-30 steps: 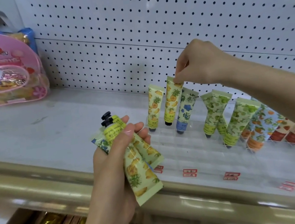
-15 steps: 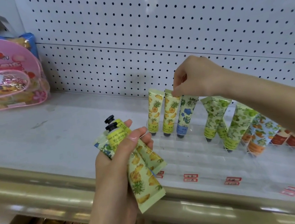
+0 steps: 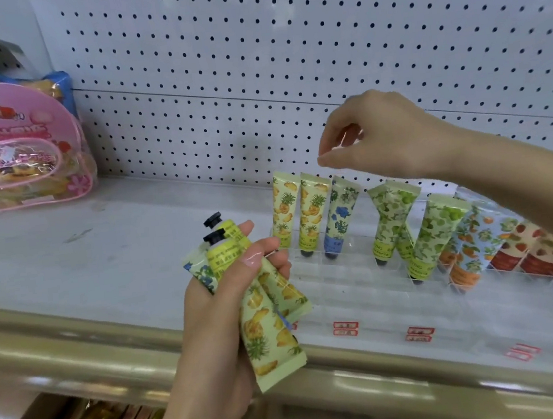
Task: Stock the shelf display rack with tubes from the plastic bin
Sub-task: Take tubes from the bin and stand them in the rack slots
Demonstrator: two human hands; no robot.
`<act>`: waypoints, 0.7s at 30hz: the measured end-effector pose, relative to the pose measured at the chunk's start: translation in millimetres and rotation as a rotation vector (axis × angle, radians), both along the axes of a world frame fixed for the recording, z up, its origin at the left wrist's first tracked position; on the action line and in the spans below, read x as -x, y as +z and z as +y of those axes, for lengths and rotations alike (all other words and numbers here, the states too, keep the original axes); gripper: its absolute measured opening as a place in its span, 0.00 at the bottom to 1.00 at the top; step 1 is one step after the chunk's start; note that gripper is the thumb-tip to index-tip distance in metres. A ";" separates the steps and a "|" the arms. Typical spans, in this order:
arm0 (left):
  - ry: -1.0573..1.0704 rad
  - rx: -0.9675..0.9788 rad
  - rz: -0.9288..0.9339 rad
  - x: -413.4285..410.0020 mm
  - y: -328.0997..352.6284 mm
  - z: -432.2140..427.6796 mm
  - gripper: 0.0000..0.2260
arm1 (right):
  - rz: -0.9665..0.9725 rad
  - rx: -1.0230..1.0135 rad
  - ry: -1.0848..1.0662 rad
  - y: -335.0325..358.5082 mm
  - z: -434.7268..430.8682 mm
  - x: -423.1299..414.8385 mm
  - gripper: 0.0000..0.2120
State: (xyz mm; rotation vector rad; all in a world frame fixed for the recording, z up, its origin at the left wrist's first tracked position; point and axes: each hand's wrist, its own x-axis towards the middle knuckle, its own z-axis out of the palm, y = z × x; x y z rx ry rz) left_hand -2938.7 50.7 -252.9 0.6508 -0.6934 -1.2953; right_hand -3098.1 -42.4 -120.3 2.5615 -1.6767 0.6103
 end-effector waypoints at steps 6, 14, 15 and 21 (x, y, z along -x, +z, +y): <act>-0.025 -0.008 0.069 26.7 8.0 8.2 0.12 | -0.492 -0.308 0.173 -27.4 93.4 7.7 0.05; -0.096 -0.042 0.065 66.4 4.7 25.1 0.11 | -0.604 -0.372 0.055 -84.2 140.1 19.2 0.10; -0.102 -0.039 0.057 70.5 4.9 28.0 0.10 | -0.610 -0.377 0.043 -85.2 142.7 19.4 0.10; -0.028 -0.038 -0.033 77.3 4.5 29.1 0.17 | -0.756 -0.445 -0.004 -92.0 149.4 20.2 0.08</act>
